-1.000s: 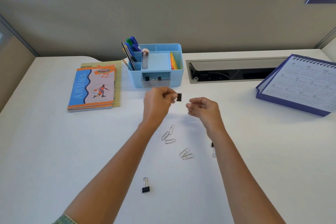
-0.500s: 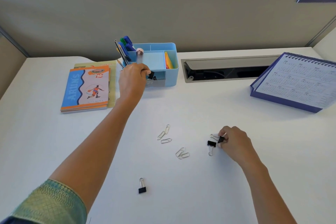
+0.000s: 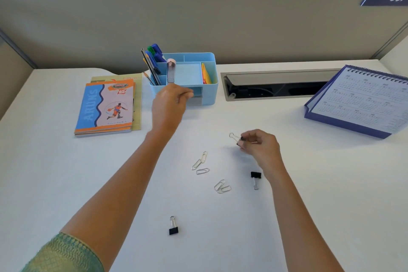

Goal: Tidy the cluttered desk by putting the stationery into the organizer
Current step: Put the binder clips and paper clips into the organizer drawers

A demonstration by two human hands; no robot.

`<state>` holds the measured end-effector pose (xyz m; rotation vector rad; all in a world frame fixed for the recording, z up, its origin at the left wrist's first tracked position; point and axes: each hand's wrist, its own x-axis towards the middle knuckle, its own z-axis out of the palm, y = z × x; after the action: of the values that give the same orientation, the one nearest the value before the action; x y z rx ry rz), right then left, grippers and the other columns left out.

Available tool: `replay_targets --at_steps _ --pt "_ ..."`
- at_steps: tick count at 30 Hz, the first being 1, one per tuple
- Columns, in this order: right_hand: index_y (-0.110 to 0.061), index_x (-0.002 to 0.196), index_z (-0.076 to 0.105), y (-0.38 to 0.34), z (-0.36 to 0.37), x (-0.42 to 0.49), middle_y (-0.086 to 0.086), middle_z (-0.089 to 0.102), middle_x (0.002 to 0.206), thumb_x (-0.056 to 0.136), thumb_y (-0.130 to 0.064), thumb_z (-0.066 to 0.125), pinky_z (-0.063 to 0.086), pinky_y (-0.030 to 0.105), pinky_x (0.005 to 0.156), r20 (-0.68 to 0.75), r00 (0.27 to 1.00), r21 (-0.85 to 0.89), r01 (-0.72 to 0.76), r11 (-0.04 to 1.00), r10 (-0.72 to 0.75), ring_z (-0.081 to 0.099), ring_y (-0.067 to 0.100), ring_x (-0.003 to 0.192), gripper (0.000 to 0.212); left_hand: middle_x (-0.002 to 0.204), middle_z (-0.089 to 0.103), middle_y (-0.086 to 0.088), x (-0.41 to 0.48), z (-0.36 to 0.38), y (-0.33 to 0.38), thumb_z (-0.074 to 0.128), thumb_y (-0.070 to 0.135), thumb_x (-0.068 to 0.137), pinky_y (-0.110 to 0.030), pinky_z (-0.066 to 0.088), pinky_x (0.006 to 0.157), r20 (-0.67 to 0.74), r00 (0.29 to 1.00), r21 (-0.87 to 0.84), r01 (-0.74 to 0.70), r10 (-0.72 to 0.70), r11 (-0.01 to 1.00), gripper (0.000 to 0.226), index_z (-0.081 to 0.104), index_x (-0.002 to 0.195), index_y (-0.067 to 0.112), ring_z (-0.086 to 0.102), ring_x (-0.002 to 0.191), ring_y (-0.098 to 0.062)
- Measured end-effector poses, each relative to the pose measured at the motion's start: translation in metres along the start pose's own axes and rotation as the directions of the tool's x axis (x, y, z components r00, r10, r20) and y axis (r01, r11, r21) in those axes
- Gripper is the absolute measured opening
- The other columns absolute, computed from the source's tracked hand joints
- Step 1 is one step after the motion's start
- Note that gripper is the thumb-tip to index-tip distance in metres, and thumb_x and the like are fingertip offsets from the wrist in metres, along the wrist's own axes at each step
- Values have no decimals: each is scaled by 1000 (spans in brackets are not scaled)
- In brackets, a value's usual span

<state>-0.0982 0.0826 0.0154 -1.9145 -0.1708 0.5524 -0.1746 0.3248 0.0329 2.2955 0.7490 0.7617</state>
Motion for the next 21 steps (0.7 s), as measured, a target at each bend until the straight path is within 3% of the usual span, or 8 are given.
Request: replay_targets --at_steps 3,6,10,12,15,18,21 --pt "-3 92 69 -20 30 3 10 69 82 77 4 74 58 28 76 44 999 258 -18 966 7 68 22 78 17 80 73 6 -23 4 13 73 20 84 -23 55 71 217 969 -358 194 -120 913 9 75 93 22 68 73 -10" --pt "-2 94 69 -32 47 6 13 71 89 78 2 74 59 30 78 58 998 270 -6 963 -10 71 24 82 18 79 75 -2 -37 16 21 77 18 81 -27 59 71 420 882 -442 402 -211 802 12 75 92 14 72 70 -13" --pt "-5 94 70 -34 55 5 13 72 92 79 1 73 59 30 79 58 998 279 8 960 -26 71 24 85 16 74 74 -6 -37 18 24 74 12 83 -29 60 71 408 880 -464 429 -243 775 1 74 83 13 73 69 -16" --pt "-8 89 72 -29 50 2 11 72 88 80 1 72 58 27 77 24 999 262 16 965 -23 70 22 82 13 73 73 -5 -32 13 26 73 10 84 -28 59 70 346 905 -453 392 -248 801 6 73 80 15 72 68 -16" --pt "-17 77 73 -11 26 -4 2 72 79 79 -3 71 56 25 73 -86 995 -81 47 996 -54 68 17 73 14 79 74 -5 -17 1 22 72 12 85 -32 60 76 163 957 -422 287 -240 860 3 74 85 14 72 74 -19" --pt "-21 72 70 4 -4 -12 -3 71 80 76 -15 73 45 24 66 -115 993 -519 -56 853 -5 64 18 73 8 84 74 -3 4 -16 14 71 14 86 -35 59 80 -7 973 -403 210 -232 891 6 75 90 12 71 78 -19" --pt "-12 76 64 9 -17 -21 3 67 78 68 -28 81 40 25 56 -84 979 -679 -191 709 183 63 22 72 24 82 71 4 19 -26 8 67 17 89 -26 57 75 -113 976 -280 147 -185 949 9 75 92 14 68 79 -15"
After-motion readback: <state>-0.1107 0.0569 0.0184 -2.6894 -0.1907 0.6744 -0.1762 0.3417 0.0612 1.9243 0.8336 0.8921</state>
